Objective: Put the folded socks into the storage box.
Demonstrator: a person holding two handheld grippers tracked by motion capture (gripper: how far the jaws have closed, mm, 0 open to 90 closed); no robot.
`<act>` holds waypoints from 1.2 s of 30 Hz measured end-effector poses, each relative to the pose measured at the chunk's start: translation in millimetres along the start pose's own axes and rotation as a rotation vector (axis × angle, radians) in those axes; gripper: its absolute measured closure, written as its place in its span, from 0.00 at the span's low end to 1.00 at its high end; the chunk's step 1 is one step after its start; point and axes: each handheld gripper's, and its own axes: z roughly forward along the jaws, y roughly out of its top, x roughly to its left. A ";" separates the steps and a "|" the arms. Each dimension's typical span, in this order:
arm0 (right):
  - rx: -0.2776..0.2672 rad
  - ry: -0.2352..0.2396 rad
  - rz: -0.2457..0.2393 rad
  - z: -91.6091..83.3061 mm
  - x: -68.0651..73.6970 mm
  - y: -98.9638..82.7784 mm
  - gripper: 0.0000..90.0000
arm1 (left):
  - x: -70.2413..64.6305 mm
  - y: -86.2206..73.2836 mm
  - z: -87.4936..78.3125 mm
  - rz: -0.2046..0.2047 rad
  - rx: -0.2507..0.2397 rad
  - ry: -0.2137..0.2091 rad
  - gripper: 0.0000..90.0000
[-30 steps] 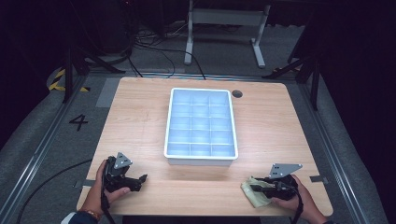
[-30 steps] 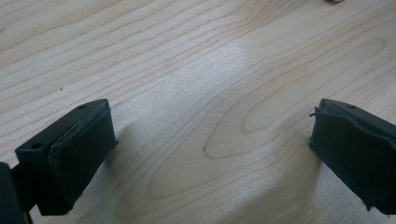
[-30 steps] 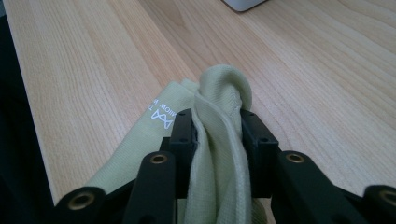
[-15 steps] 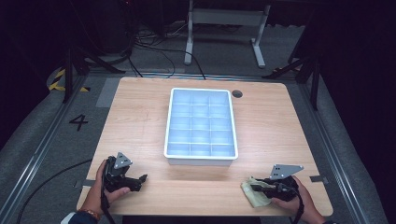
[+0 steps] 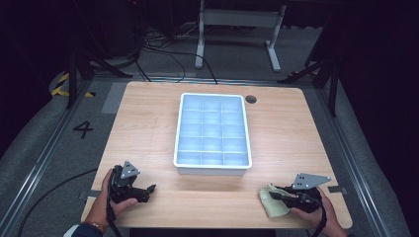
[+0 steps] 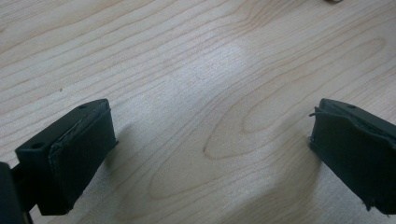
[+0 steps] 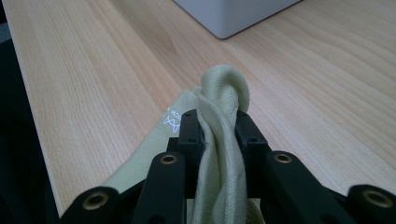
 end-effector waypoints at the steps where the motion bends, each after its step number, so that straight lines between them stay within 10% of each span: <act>1: -0.013 0.000 0.010 -1.7 -0.2 0.4 0.85 | 0.1 0.0 0.0 0.001 0.000 0.000 0.00; 36: -0.145 -0.118 -0.015 -24.5 -21.6 41.5 0.85 | 0.1 0.1 0.0 0.001 0.001 -0.001 0.00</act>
